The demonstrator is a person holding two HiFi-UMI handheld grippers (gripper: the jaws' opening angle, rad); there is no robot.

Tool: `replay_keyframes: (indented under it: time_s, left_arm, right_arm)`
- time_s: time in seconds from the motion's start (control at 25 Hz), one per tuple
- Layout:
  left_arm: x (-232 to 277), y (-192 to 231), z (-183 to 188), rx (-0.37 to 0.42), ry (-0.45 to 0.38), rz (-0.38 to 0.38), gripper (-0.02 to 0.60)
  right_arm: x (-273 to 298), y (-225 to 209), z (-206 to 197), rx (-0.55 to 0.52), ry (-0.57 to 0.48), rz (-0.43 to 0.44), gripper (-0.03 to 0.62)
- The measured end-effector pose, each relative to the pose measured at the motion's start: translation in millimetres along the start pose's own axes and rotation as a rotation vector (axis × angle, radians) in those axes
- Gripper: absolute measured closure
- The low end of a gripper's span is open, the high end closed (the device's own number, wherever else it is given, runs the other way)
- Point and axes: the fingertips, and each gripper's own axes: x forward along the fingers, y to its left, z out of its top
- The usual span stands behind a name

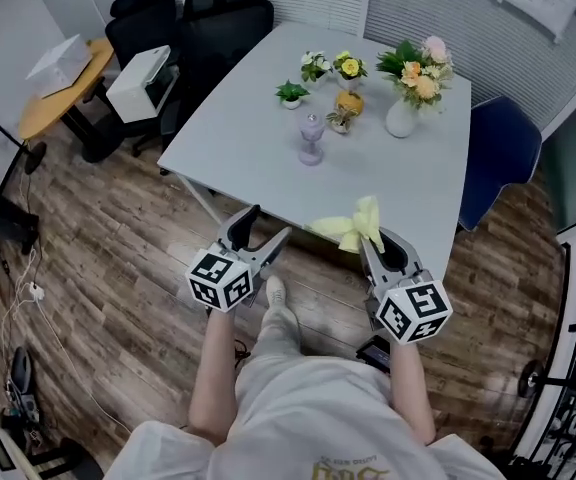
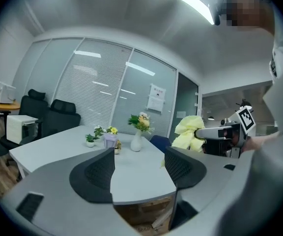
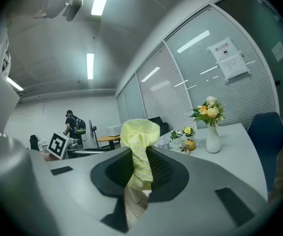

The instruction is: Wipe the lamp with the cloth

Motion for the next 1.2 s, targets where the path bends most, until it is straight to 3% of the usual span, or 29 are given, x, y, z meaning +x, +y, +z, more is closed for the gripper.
replay_keyframes:
  time_s: [0.36,0.72,0.96,1.2]
  left_arm:
    - [96,106,1,-0.041,0.1,-0.117,0.282]
    - [155,179,-15,-0.042,0.226,-0.233,0.284]
    - [189,206,-30,-0.026,0.294,-0.323,0.284]
    - [217,215,-41,0.0,0.341,-0.425,0.284]
  right_arm:
    - [135,-41,11,0.016,0.076,-0.048,0.524]
    - [233,-64,6,-0.024,0.167,-0.1,0.523]
    - [275,-77,4,-0.069,0.208,-0.141,0.523]
    - [300,-78,1,-0.222,0.274,-0.17,0.523]
